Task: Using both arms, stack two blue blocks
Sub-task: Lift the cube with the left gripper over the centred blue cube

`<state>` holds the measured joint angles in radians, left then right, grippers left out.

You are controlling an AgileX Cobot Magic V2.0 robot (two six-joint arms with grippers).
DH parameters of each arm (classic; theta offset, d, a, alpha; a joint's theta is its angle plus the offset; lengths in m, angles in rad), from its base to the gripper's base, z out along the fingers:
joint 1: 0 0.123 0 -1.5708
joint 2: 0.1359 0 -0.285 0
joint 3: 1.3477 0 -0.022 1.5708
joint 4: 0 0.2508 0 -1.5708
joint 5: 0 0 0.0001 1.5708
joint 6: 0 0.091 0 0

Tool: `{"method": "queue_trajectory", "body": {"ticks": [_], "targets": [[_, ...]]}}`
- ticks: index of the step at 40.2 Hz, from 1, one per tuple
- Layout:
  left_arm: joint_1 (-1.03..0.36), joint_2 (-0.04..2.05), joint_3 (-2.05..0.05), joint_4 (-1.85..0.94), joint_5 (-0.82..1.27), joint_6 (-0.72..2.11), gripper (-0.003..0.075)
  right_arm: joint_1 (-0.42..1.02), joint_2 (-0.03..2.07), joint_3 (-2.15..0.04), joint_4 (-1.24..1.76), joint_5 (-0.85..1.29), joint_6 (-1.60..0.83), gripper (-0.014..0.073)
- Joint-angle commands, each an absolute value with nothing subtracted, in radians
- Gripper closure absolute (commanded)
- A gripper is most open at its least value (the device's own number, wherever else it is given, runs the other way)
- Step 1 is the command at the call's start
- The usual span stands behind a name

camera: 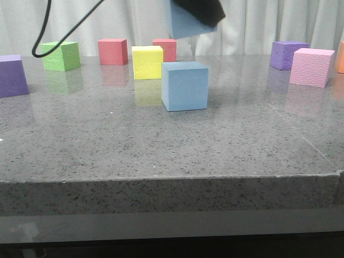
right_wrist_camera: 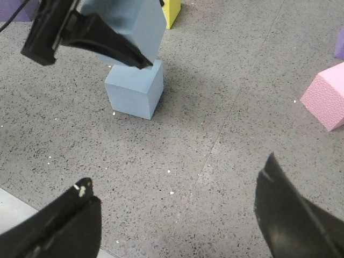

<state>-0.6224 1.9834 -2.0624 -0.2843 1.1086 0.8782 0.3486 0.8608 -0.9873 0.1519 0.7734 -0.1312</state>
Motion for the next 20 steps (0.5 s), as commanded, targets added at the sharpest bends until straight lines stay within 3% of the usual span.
{"method": "queue_trajectory", "body": {"ticks": [1, 20], "targets": [[-0.63, 1.943, -2.097, -0.295, 1.085, 0.891, 0.0312, 0.343, 0.856, -1.013, 0.162, 0.708, -0.136, -0.0002], [-0.624, 1.979, -2.097, -0.293, 1.096, 0.891, 0.0312, 0.343, 0.856, -1.013, 0.162, 0.708, -0.136, -0.0002]]}}
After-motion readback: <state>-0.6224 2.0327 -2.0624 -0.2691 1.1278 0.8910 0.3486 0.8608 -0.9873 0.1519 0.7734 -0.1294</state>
